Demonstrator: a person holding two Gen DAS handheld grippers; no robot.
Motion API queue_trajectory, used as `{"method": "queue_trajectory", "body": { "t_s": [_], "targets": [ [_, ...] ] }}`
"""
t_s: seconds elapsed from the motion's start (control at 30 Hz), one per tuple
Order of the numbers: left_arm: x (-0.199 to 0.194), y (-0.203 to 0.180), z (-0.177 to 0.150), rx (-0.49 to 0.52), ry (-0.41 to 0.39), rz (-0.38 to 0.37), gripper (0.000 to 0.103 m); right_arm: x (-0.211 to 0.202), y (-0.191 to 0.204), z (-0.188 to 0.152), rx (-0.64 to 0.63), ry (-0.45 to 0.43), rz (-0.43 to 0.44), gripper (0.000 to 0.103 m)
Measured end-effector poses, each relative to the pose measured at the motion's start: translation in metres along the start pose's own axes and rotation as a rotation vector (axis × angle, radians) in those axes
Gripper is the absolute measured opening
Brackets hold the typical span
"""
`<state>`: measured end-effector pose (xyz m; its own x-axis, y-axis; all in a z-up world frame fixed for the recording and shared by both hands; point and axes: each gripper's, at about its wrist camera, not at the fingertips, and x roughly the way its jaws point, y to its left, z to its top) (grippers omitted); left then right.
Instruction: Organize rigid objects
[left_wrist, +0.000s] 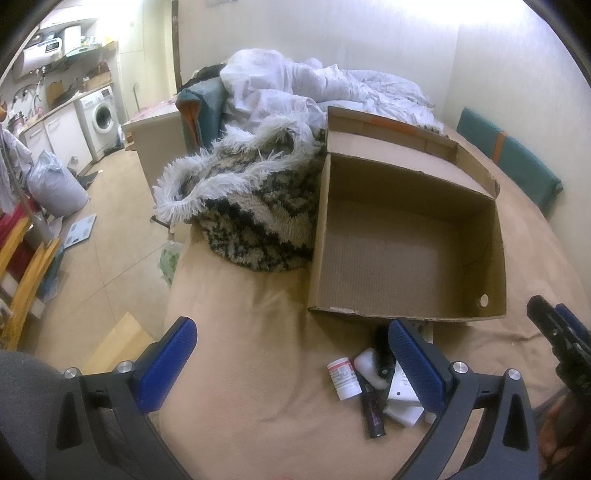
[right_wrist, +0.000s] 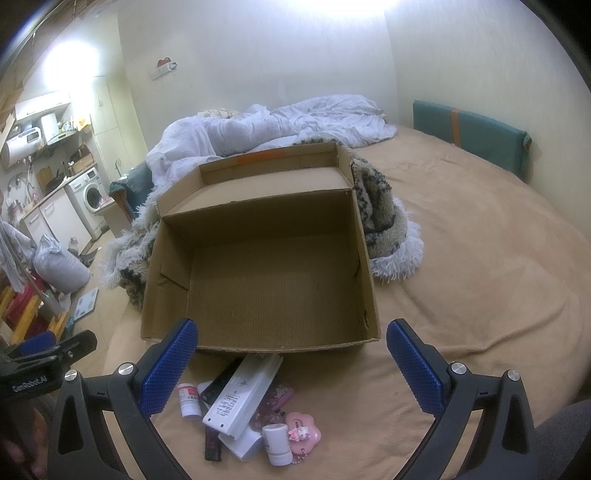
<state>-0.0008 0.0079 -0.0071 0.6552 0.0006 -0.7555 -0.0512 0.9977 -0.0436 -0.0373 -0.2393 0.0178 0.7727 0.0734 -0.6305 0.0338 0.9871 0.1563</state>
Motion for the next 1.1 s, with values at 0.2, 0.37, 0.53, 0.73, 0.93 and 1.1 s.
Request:
{"method": "queue_trajectory", "body": {
  "t_s": [0.2,0.37,0.53,0.73,0.93,1.1],
  "targets": [
    [0.012,0.016,-0.007,-0.052,0.050,0.042,0.103,0.000,-0.001,-0.005,0.023,0.019,0.012,0.103],
    [0.040,0.027,-0.009,-0.092,0.204,0.065,0.103,0.017,-0.009,-0.010,0.061,0.104,0.010,0.103],
    [0.080,0.019,-0.019,-0.144,0.403,-0.032,0.092,0.027,-0.013,-0.013,0.076,0.172,0.011,0.103],
    [0.109,-0.006,-0.035,-0.153,0.504,-0.054,0.072,0.035,-0.017,-0.013,0.090,0.226,0.029,0.103],
    [0.131,-0.020,-0.048,-0.159,0.584,-0.079,0.054,0.040,-0.020,-0.017,0.098,0.259,0.019,0.103],
    [0.141,-0.021,-0.057,-0.197,0.617,-0.114,0.052,0.047,-0.020,-0.017,0.096,0.276,0.020,0.103]
  ]
}}
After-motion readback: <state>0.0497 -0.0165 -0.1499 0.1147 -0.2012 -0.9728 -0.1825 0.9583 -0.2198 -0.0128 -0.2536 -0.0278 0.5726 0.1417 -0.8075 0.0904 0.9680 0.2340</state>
